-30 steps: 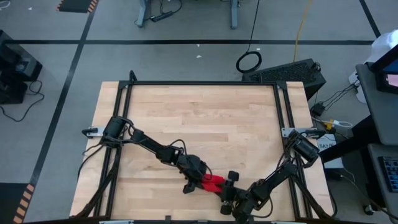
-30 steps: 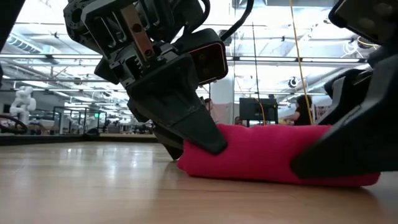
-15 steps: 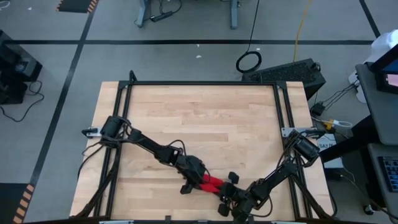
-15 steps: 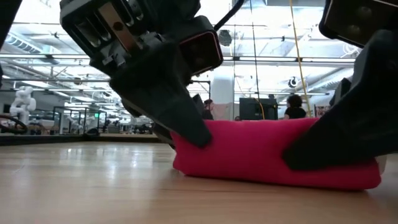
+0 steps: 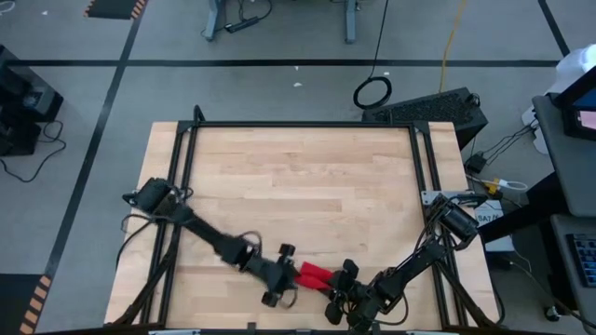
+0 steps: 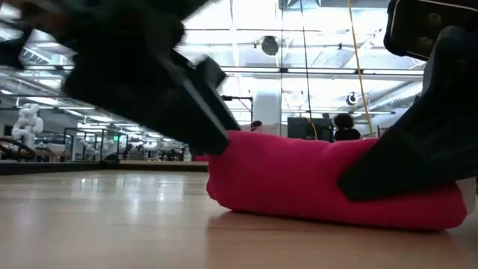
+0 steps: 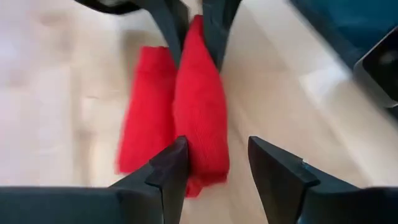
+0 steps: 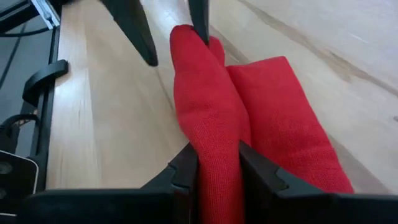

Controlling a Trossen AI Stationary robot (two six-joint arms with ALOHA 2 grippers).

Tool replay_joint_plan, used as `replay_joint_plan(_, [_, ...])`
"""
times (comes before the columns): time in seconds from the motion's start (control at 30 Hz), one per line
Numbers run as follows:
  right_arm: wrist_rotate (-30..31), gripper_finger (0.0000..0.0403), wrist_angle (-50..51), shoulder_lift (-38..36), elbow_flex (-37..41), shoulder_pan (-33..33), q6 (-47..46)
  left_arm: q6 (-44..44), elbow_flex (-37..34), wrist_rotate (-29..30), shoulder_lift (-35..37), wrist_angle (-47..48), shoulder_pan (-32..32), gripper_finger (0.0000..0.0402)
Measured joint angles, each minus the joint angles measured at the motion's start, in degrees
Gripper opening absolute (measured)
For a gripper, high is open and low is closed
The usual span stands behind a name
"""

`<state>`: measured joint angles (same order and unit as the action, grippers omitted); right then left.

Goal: Roll napkin
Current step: Roll the red napkin

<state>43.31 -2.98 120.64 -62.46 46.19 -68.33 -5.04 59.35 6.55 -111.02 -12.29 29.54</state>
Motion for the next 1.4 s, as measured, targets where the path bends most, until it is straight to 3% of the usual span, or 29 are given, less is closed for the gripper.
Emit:
replay_joint_plan(0.13, [0.0,0.0070,-0.8,0.0,0.0,0.0,-0.1,3.0,0.0,18.7,0.0,-0.3,6.1,0.0171])
replay_joint_plan(0.23, [-0.2,0.0070,-2.6,0.1,0.1,0.0,0.0,8.0,0.0,26.0,0.0,-5.1,10.0,0.0171])
replay_joint_plan(0.4, [-0.4,0.0070,-3.2,0.1,0.1,0.0,-0.1,14.4,0.1,26.5,-3.4,-9.7,11.2,0.0171])
replay_joint_plan(0.63, [-0.4,0.0070,-3.5,0.1,0.1,0.0,-0.2,14.9,0.1,26.1,-7.4,-11.2,8.5,0.0171])
replay_joint_plan(1.1, [-0.4,0.0070,-3.7,0.1,0.1,0.1,-1.5,16.4,0.1,20.6,-8.6,-12.9,6.2,0.0171])
replay_joint_plan(1.17, [-0.5,0.0070,-3.8,0.1,0.1,0.1,-1.5,17.7,0.1,21.2,-8.7,-14.2,6.8,0.0171])
replay_joint_plan(1.27, [-0.5,0.0070,-3.8,0.1,0.1,0.1,-1.5,17.1,0.1,27.3,-8.7,-16.4,7.7,0.0179])
replay_joint_plan(1.4, [-0.5,0.0070,-3.8,0.1,0.1,0.1,-1.5,15.7,0.2,26.1,-8.7,-14.2,7.5,0.0212])
